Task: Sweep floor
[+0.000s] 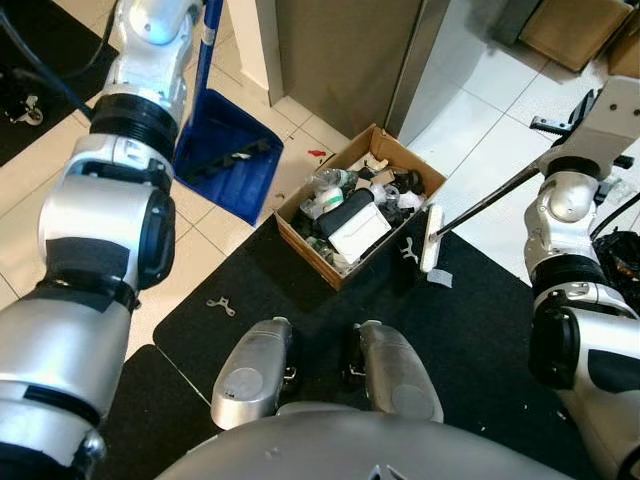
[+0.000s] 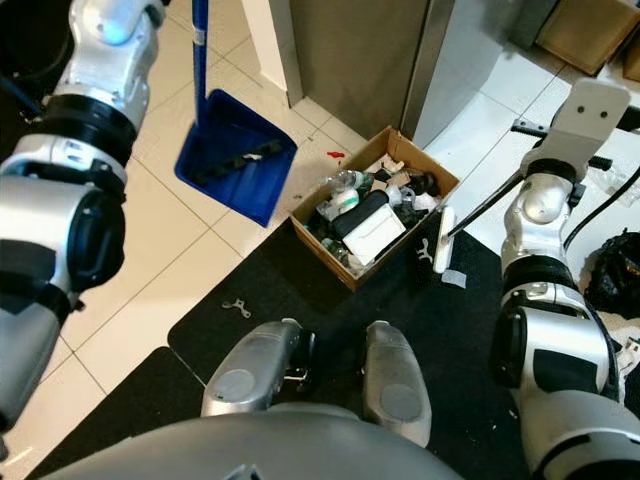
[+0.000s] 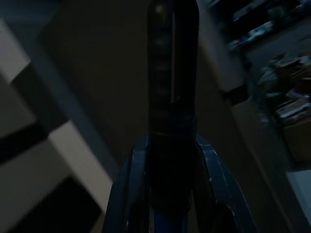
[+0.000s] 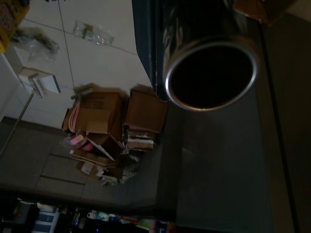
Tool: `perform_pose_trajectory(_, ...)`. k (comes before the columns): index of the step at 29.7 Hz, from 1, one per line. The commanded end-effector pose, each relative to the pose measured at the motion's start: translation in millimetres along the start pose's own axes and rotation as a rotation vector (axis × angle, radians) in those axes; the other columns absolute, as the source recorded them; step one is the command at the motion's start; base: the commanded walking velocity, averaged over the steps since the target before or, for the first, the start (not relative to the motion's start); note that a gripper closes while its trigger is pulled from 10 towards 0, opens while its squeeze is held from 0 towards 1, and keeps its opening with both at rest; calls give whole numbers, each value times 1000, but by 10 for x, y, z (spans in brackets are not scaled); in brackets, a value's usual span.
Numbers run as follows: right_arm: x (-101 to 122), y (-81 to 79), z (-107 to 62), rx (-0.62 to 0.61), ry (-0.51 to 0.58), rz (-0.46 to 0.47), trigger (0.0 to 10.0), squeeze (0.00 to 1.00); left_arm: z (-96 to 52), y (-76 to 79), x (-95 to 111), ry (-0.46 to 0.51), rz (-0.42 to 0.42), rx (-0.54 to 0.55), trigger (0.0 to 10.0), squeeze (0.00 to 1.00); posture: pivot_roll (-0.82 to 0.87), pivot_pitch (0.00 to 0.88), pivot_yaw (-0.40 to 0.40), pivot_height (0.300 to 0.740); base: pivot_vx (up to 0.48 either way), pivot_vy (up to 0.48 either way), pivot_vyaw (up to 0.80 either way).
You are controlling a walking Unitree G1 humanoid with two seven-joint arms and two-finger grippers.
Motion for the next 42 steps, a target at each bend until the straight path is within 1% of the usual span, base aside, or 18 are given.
perform_pose_trajectory(1, 121, -17, 19, 8, 56, 17, 10000, 0, 94, 64, 197, 77, 39, -22, 10000, 0, 53, 19, 87, 740, 0, 0, 0)
perform_pose_trajectory(4, 127, -19, 6, 11, 61, 18, 10000, 0, 132, 225, 269, 108, 54, -59, 10000, 0, 39, 25, 91, 740, 0, 0, 0)
perform_pose_trajectory(7, 135, -17, 2, 12, 65, 17, 10000, 0, 156, 279, 297, 116, 56, -69, 10000, 0, 30, 28, 95, 740, 0, 0, 0)
perform_pose_trajectory(10, 162, -5, -8, 12, 79, 13, 10000, 0, 233, 375, 408, 143, 56, -84, 10000, 0, 10, 31, 103, 740, 0, 0, 0)
perform_pose_trajectory(12, 165, -1, -12, 12, 82, 11, 10000, 0, 254, 394, 442, 151, 56, -88, 10000, 0, 10, 31, 103, 740, 0, 0, 0)
perform_pose_trajectory(15, 163, 37, -48, 6, 90, -3, 10000, 0, 335, 478, 590, 188, 60, -108, 10000, 0, -24, 36, 124, 740, 0, 0, 0)
perform_pose_trajectory(21, 140, 86, -96, -3, 92, -19, 10000, 0, 418, 662, 821, 257, 77, -168, 10000, 0, -36, 37, 134, 740, 0, 0, 0)
perform_pose_trajectory(22, 136, 98, -107, -7, 92, -22, 10000, 0, 441, 720, 922, 290, 71, -188, 10000, 0, -41, 37, 141, 740, 0, 0, 0)
perform_pose_trajectory(26, 137, 101, -114, -10, 93, -22, 10000, 0, 463, 736, 1003, 316, 63, -192, 10000, 0, -45, 38, 145, 740, 0, 0, 0)
perform_pose_trajectory(28, 140, 101, -121, -14, 94, -21, 10000, 0, 509, 712, 1061, 316, 21, -179, 10000, 4, -47, 35, 150, 740, 0, 0, 0)
perform_pose_trajectory(30, 142, 99, -126, -15, 93, -22, 10000, 0, 525, 715, 1070, 311, 9, -177, 10000, 4, -47, 34, 150, 740, 0, 0, 0)
perform_pose_trajectory(32, 142, 100, -129, -17, 93, -22, 10000, 0, 496, 806, 1063, 323, 86, -215, 10000, 0, -49, 33, 150, 740, 0, 0, 0)
perform_pose_trajectory(34, 143, 99, -129, -18, 93, -23, 10000, 0, 475, 860, 1058, 332, 133, -238, 10000, 4, -48, 32, 149, 740, 0, 0, 0)
perform_pose_trajectory(35, 141, 99, -129, -18, 93, -24, 10000, 0, 492, 824, 1066, 325, 95, -227, 10000, 0, -46, 31, 150, 740, 0, 0, 0)
perform_pose_trajectory(38, 141, 100, -130, -18, 92, -24, 10000, 0, 500, 807, 1070, 323, 76, -222, 10000, 0, -46, 31, 150, 740, 0, 0, 0)
perform_pose_trajectory(39, 140, 98, -126, -18, 91, -24, 10000, 0, 503, 808, 1075, 324, 83, -225, 10000, 0, -38, 30, 147, 740, 0, 0, 0)
perform_pose_trajectory(41, 140, 97, -120, -19, 89, -24, 10000, 0, 492, 842, 1084, 335, 127, -246, 10000, 0, -37, 30, 147, 740, 0, 0, 0)
perform_pose_trajectory(42, 140, 89, -117, -19, 87, -23, 10000, 0, 501, 829, 1039, 306, 73, -242, 10000, 0, -36, 29, 148, 740, 0, 0, 0)
Point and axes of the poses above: a point about 5 cm out from each wrist's last joint towards the gripper, its own z axis pointing out of the wrist towards the gripper, its own x axis along the axis of the wrist's last joint, y = z × x, the point moved 6 cm from there along z, pointing out of the wrist towards the gripper, and after that the axes turned 8 degrees about z, right-handed, at the moved point
